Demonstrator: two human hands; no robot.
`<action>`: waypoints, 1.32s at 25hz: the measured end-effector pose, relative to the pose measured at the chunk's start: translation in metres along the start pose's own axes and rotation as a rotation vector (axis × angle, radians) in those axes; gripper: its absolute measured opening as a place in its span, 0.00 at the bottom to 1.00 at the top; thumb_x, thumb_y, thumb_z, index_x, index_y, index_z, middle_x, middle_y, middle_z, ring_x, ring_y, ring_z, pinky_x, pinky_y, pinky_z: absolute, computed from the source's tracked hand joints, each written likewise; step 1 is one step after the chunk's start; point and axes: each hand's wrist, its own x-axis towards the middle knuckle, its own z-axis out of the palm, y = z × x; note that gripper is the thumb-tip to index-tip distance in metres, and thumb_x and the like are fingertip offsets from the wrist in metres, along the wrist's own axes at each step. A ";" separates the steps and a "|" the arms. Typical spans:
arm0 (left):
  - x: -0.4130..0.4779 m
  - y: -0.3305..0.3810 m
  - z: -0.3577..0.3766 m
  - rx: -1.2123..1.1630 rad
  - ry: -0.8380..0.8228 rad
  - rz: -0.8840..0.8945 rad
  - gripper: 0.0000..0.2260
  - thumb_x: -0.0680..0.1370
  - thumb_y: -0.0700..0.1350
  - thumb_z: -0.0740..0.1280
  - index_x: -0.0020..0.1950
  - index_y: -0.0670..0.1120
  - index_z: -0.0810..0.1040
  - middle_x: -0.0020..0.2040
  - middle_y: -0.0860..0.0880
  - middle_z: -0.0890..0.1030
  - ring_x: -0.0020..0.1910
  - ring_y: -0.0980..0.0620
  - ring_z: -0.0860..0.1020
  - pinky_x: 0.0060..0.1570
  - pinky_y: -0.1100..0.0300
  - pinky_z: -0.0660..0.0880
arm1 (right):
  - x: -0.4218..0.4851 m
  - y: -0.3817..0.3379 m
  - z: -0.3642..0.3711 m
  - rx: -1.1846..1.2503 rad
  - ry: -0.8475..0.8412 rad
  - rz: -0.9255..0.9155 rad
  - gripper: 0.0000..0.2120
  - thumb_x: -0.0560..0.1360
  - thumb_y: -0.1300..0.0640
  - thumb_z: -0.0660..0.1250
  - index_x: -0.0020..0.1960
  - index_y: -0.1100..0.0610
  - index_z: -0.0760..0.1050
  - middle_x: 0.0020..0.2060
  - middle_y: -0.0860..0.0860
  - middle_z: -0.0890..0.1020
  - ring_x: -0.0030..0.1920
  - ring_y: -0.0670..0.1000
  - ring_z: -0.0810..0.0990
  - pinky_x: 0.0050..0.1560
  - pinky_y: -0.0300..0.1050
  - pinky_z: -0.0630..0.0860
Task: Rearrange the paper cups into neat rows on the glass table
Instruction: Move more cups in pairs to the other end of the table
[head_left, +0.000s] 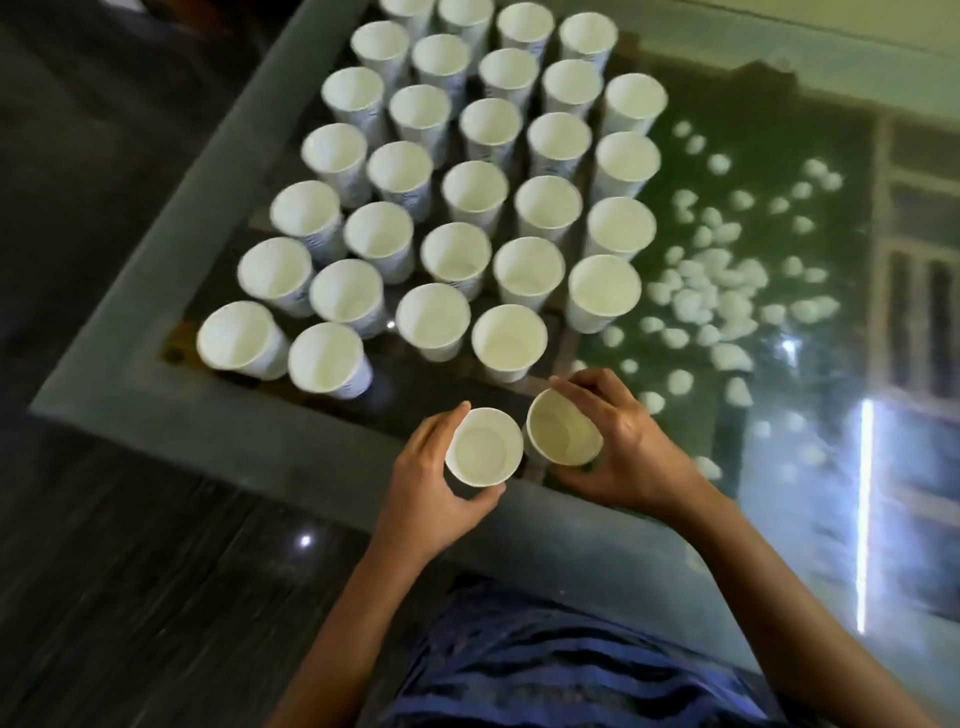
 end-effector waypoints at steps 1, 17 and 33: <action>0.007 0.010 0.010 0.004 -0.043 0.030 0.35 0.59 0.45 0.80 0.64 0.41 0.73 0.57 0.45 0.77 0.56 0.49 0.76 0.55 0.62 0.72 | -0.012 0.011 -0.007 0.008 0.041 0.054 0.39 0.61 0.53 0.78 0.67 0.63 0.68 0.59 0.60 0.72 0.56 0.55 0.75 0.55 0.40 0.71; 0.111 0.252 0.240 -0.020 -0.350 0.336 0.36 0.60 0.49 0.79 0.65 0.41 0.72 0.60 0.44 0.77 0.59 0.47 0.75 0.60 0.57 0.70 | -0.168 0.216 -0.179 0.041 0.475 0.585 0.37 0.60 0.59 0.78 0.65 0.68 0.69 0.58 0.63 0.71 0.58 0.60 0.74 0.58 0.29 0.60; 0.311 0.381 0.408 -0.064 -0.213 0.149 0.38 0.58 0.48 0.80 0.66 0.44 0.72 0.62 0.45 0.76 0.60 0.48 0.73 0.55 0.63 0.66 | -0.074 0.453 -0.351 -0.140 0.447 0.544 0.35 0.64 0.58 0.74 0.67 0.65 0.66 0.62 0.61 0.70 0.62 0.59 0.70 0.60 0.43 0.65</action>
